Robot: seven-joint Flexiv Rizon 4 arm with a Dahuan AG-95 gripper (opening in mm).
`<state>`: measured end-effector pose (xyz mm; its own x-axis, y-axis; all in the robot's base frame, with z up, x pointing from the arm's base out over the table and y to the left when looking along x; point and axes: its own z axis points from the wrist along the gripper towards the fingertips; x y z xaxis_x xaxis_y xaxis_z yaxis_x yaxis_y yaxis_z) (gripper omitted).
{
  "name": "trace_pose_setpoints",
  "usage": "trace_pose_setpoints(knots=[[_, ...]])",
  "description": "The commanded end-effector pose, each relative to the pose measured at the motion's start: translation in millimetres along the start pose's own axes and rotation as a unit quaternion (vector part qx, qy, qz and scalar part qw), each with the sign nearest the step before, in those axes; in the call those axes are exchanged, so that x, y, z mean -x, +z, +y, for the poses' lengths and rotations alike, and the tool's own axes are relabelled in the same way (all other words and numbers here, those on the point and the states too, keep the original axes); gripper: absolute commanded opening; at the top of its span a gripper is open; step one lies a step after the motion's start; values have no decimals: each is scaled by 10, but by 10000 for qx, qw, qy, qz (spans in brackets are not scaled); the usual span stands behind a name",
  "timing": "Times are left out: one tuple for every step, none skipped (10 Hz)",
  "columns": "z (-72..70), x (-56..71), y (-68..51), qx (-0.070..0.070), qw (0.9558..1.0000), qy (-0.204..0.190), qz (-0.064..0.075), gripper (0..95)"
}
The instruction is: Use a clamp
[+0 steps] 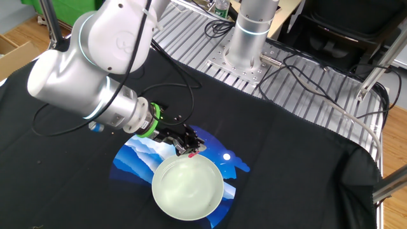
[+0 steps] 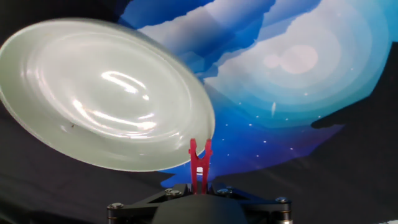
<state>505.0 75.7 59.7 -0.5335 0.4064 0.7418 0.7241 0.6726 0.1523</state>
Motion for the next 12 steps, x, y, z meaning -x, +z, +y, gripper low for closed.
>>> trace_pose_setpoints(knots=[[-20,-11,5,-16,10000,43,-24,0],[-32,-34,3,-13,10000,57,-31,0],[-41,-56,-1,-3,10000,81,-34,0],[-43,-63,-3,-1,10000,88,-36,0],[-47,-68,-2,-1,9999,103,-45,0],[-61,-66,5,-8,9999,92,-44,0],[-80,-62,14,1,10000,79,-40,0],[-102,-55,24,15,10000,47,-24,0],[-112,-48,29,32,10000,46,-11,0],[-113,-45,30,47,10000,37,3,0],[-110,-35,32,113,9999,22,54,0],[-91,-22,26,185,9998,17,106,0]])
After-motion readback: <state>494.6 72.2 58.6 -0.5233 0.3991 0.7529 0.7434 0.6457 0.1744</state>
